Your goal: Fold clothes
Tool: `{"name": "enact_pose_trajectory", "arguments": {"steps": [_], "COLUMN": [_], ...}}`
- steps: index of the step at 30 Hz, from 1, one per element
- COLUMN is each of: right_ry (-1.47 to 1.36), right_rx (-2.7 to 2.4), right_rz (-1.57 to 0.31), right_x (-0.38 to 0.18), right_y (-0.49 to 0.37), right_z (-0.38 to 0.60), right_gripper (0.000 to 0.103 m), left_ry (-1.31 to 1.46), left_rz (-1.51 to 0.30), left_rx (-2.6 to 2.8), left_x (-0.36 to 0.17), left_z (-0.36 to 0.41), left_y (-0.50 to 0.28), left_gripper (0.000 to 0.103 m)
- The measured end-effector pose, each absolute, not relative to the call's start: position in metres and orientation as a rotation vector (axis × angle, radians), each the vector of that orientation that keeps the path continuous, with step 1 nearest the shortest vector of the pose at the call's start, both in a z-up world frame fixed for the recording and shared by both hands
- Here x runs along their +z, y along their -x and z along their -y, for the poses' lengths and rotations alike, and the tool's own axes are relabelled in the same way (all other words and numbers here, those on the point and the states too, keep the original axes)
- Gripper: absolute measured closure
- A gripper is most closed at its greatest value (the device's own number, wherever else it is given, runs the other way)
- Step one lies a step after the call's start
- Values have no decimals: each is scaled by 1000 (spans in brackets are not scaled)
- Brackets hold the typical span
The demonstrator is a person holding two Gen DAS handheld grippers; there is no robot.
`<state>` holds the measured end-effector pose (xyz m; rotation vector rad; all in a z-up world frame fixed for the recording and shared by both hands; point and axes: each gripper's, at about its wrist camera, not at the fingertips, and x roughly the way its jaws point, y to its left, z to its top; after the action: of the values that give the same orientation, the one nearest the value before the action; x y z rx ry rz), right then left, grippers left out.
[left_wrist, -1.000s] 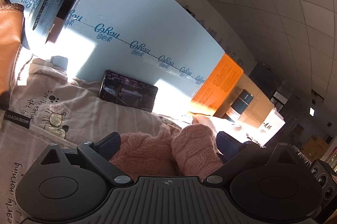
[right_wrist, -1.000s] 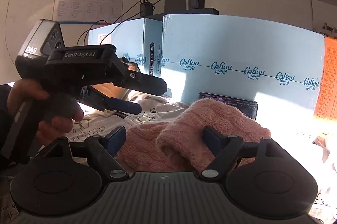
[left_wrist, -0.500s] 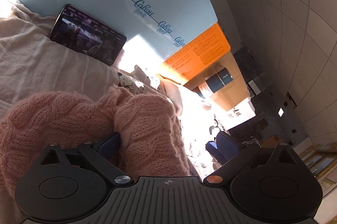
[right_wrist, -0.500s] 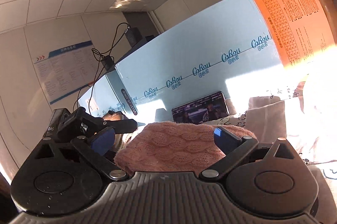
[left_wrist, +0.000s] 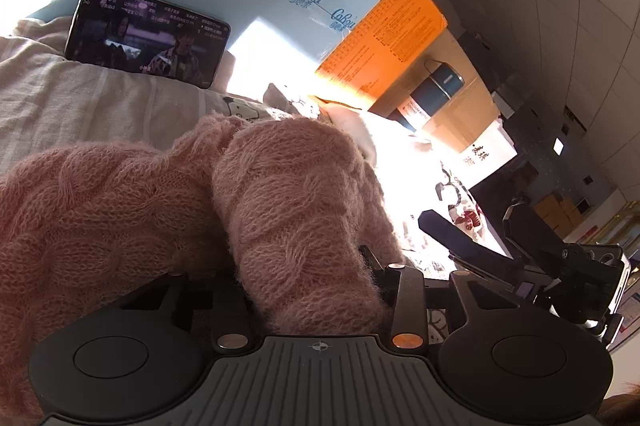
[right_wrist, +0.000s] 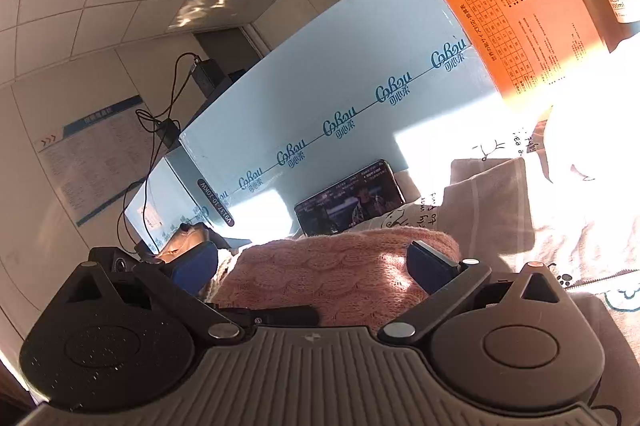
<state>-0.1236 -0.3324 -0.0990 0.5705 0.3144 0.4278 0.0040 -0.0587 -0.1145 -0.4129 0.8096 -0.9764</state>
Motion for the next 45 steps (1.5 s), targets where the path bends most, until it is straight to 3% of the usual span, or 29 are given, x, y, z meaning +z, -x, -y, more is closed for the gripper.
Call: {"name": "enact_pose_trajectory", "arguments": {"steps": [6,11,17,20,23,25,27,36,45], "right_ry": [-632,-654,-690,-683,-662,-658,-652,-639,-564], "right_rx": [451,484,585,631,670,688,690,717,745], "right_rz": [-264,-254,-295,-318,-324,-325,-331,-345,-418], "right_x": [-99,-99,-103,-104,-104,-104,-104,-106,-111], "right_y": [128,129,124,122,123,124,124,125,114], "right_z": [340,341,332,325,320,318,317,314,299], "right_gripper": [1,1,1,1,1,1,1,1,1], "left_ry": [401,431,347,217,123,126,165,241,189], "left_rz": [-596,-521,-576,-574,-530,-500,-477,-484,-559], "left_rx": [-1122,-1019,-818,-786,-757,-742,-733,-586,-479], "left_x": [-89,-83,-102,-107,-104,-101,-97,-94,-104], "left_z": [41,-1,-12,7,13,8,1,-35,-20], "left_y": [16,23,14,16,25,29,31,27,13], "left_gripper": [74,76,75,69,56,29,18,10,10]}}
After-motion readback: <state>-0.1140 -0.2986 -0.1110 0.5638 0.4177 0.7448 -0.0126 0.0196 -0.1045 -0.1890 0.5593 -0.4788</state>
